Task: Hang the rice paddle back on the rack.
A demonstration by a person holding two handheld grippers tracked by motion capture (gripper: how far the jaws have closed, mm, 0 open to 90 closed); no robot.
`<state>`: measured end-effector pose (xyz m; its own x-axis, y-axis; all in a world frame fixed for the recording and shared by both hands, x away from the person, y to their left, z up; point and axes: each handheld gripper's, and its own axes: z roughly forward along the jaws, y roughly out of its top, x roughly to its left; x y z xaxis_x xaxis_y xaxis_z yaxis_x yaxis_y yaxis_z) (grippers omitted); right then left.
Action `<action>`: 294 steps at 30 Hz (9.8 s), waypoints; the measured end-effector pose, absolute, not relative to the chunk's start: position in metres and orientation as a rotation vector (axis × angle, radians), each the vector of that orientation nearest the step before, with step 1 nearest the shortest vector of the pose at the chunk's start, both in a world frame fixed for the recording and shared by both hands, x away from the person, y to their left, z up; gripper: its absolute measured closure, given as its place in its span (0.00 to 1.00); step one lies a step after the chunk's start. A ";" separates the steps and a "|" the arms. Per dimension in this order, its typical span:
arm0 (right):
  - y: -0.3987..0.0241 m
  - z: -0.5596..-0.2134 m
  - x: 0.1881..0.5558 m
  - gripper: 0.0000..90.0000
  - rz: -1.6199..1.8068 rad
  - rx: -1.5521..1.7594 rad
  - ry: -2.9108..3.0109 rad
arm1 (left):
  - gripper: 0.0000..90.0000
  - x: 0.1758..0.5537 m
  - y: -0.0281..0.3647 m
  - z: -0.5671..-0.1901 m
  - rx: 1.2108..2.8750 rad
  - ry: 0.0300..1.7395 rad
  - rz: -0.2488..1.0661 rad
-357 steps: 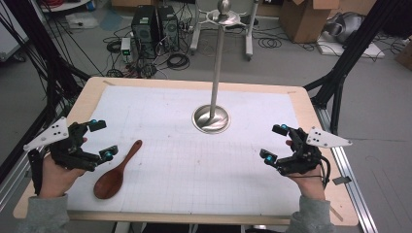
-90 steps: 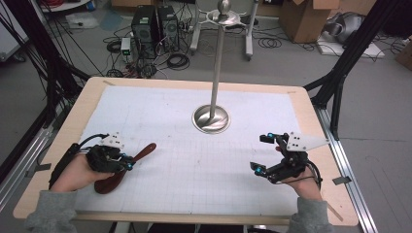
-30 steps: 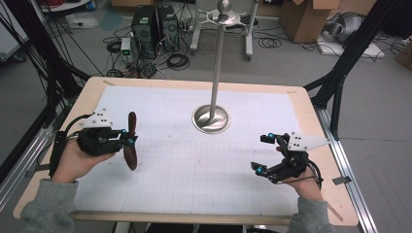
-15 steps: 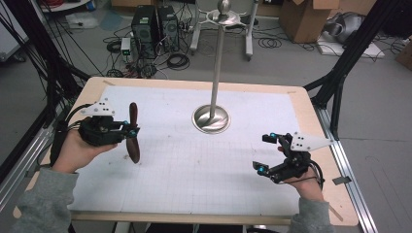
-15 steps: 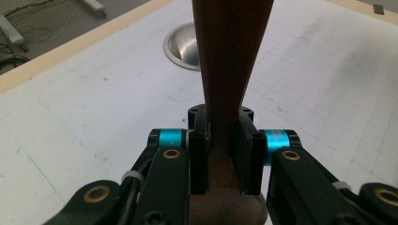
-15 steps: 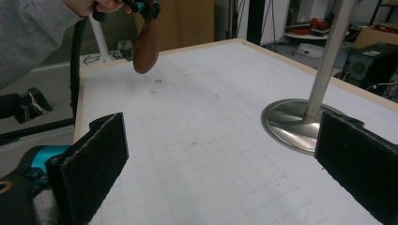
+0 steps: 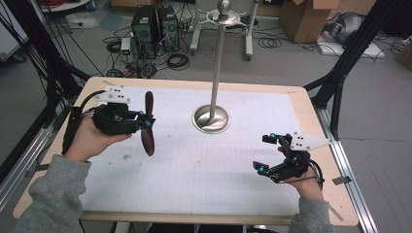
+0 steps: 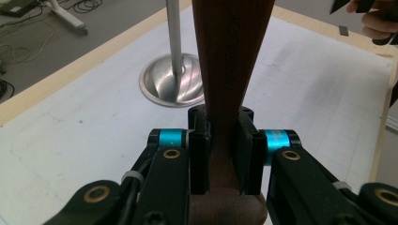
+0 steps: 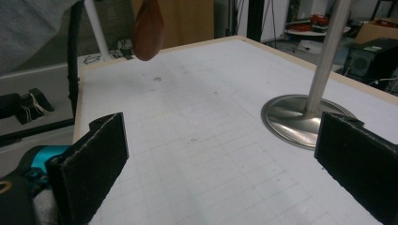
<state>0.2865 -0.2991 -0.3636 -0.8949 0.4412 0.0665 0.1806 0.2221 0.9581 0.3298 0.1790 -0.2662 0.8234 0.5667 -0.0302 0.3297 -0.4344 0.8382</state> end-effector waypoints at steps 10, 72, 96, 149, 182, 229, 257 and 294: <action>-0.307 -0.361 0.284 0.02 1.776 0.596 2.232 | 0.86 0.347 0.164 -0.260 2.072 0.640 0.300; -0.330 -0.366 0.284 0.02 1.751 0.673 2.191 | 0.86 0.421 0.142 -0.186 2.096 0.533 0.359; -0.345 -0.369 0.284 0.02 1.778 0.716 2.145 | 0.86 0.452 0.113 -0.159 2.093 0.512 0.313; -0.344 -0.371 0.285 0.02 1.778 0.712 2.169 | 0.86 0.472 0.102 -0.153 2.042 0.508 0.257; -0.345 -0.371 0.285 0.02 1.772 0.720 2.168 | 0.86 0.477 0.089 -0.159 2.035 0.512 0.246; -0.349 -0.376 0.287 0.02 1.787 0.743 2.166 | 0.85 0.481 0.073 -0.164 2.049 0.527 0.243; -0.349 -0.370 0.284 0.02 1.821 0.710 2.139 | 0.16 0.443 0.119 -0.178 1.946 0.480 0.352; -0.341 -0.371 0.296 0.02 1.847 0.713 2.111 | 0.07 0.392 0.180 -0.228 1.914 0.499 0.388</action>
